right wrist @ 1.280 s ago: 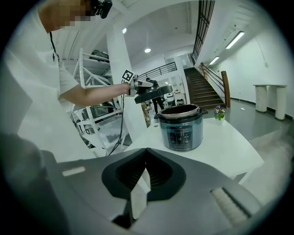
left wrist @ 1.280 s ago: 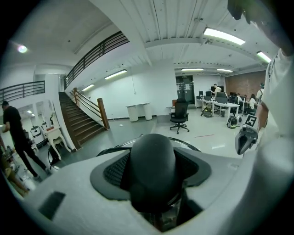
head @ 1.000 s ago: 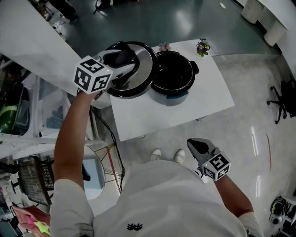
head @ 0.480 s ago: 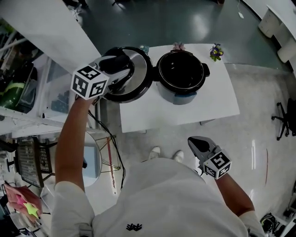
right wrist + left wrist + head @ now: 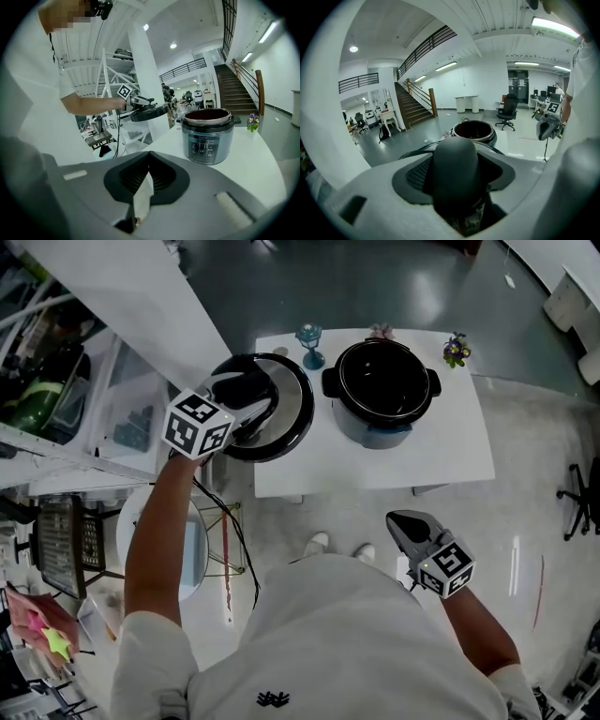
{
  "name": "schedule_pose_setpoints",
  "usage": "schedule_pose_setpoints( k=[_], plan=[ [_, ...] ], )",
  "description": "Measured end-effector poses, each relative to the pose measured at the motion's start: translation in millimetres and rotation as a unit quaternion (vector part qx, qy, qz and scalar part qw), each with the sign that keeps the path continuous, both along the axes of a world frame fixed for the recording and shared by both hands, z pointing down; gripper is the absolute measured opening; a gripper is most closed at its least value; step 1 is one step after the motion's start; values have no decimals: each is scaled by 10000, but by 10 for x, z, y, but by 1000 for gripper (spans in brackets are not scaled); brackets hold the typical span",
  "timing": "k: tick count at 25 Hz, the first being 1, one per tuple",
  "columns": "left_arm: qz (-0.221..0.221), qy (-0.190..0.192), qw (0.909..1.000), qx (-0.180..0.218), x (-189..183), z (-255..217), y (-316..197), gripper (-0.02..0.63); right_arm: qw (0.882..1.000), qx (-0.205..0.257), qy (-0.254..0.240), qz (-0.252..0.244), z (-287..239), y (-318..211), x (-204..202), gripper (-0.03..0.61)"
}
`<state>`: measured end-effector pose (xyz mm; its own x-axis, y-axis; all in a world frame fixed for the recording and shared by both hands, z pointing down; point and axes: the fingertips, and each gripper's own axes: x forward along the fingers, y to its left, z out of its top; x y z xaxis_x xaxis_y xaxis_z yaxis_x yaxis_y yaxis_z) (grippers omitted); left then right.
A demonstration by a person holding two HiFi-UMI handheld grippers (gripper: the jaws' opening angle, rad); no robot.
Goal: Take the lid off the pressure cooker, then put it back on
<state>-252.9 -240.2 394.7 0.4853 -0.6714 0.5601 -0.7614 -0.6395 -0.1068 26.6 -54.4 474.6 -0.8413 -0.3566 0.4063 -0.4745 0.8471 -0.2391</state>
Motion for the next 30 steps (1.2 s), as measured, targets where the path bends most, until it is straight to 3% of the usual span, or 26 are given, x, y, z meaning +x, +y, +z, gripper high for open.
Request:
schedule_pose_setpoints(
  k=[13,30],
  plan=[
    [-212,15,9997,-134,70,723,184,288,9999,-10,89,62,39,0,44,12],
    [-148,-32,9986,-506,304,1675,87,288,9983,-107,362,450,129,27,181,12]
  ],
)
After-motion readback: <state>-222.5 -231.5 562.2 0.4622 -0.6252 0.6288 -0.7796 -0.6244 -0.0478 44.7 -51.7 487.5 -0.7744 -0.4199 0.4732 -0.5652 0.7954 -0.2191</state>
